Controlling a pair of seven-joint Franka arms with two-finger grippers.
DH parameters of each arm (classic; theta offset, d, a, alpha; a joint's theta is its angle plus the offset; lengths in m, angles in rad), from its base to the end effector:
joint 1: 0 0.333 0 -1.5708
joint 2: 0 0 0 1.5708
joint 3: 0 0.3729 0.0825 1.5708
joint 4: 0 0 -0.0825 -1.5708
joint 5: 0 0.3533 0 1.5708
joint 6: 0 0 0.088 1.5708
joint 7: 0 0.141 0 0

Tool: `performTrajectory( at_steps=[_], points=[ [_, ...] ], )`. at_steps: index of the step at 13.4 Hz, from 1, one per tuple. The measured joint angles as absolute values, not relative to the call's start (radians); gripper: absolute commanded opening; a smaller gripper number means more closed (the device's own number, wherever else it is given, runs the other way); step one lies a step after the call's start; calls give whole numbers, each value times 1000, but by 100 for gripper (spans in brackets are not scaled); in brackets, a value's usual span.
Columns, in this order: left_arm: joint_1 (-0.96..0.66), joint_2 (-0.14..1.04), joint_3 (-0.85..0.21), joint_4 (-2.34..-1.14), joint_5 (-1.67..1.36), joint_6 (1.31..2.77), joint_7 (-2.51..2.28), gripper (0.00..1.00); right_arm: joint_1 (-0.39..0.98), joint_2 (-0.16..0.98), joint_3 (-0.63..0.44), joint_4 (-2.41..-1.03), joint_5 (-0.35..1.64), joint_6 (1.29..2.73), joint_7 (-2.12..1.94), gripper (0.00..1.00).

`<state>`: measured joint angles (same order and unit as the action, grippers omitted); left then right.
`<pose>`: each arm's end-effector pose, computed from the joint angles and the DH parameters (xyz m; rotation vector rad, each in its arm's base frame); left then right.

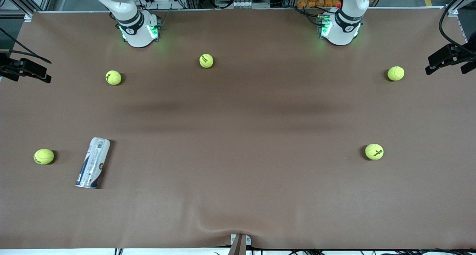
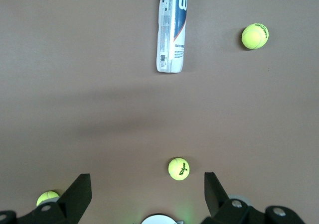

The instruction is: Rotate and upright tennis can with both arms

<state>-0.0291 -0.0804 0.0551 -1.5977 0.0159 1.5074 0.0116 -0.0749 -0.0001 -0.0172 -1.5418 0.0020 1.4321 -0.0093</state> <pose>0.4870 0.0164 0.6707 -3.1302 -0.0237 0.0160 0.5031 -0.0462 0.6489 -3.1267 0.1293 0.1713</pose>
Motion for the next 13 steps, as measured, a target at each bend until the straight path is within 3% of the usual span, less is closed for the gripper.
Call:
performTrajectory(
  at_steps=[10,13],
  points=[
    [-28,-76,55,-1598,16,1505,12,100,-75,-2,-27,-1552,3,1461,-9,100],
    [-28,-76,55,-1597,16,1502,12,100,-84,64,-36,-1593,3,1528,-9,100]
  ],
)
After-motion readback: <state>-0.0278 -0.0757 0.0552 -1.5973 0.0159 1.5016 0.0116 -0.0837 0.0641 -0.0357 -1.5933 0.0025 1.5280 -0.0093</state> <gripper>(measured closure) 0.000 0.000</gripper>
